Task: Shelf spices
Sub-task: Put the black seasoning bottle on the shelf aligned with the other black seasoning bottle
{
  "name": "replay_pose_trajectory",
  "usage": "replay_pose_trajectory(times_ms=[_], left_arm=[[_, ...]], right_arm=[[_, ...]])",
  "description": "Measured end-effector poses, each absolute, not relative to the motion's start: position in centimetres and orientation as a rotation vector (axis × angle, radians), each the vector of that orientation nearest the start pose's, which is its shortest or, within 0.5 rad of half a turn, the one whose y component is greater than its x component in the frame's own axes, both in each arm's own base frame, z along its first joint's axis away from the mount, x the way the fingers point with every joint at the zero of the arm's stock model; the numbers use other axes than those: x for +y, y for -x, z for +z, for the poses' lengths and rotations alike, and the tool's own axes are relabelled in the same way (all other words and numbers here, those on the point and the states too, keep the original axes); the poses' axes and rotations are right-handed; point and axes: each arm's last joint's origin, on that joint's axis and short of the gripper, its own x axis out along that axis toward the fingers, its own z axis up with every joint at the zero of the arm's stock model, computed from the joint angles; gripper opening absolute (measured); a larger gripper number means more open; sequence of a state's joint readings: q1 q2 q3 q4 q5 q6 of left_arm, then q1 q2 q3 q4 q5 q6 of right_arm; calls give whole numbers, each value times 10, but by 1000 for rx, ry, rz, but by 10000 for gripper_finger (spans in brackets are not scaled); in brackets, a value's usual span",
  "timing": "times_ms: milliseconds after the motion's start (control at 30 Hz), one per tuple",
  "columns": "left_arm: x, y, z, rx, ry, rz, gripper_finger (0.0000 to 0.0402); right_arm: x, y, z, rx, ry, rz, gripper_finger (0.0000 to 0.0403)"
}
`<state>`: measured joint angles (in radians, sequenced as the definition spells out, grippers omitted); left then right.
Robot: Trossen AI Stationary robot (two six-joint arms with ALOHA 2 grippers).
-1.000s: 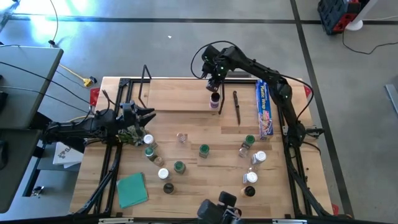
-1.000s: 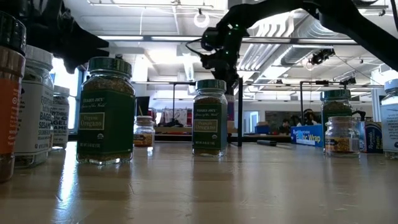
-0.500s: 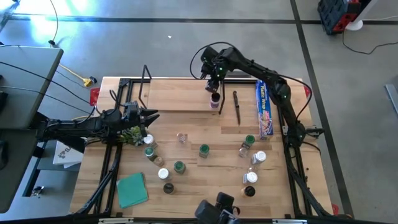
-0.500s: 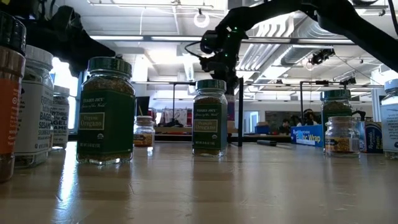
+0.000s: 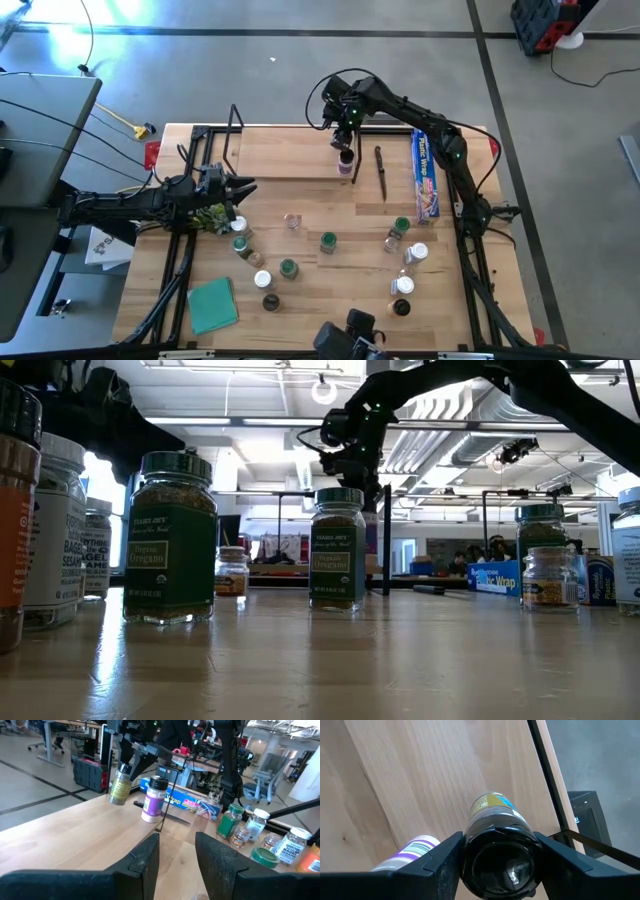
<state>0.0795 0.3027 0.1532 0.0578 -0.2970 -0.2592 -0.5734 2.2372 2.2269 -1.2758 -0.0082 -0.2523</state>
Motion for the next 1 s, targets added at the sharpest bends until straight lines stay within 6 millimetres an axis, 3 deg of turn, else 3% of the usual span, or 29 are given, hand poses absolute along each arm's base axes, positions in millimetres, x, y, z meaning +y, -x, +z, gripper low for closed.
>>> replay_pose_trajectory(times_ms=[1000], left_arm=[[17,-113,196,46,248,360,121]], right_arm=[[-245,-379,275,1325,-193,-289,232]])
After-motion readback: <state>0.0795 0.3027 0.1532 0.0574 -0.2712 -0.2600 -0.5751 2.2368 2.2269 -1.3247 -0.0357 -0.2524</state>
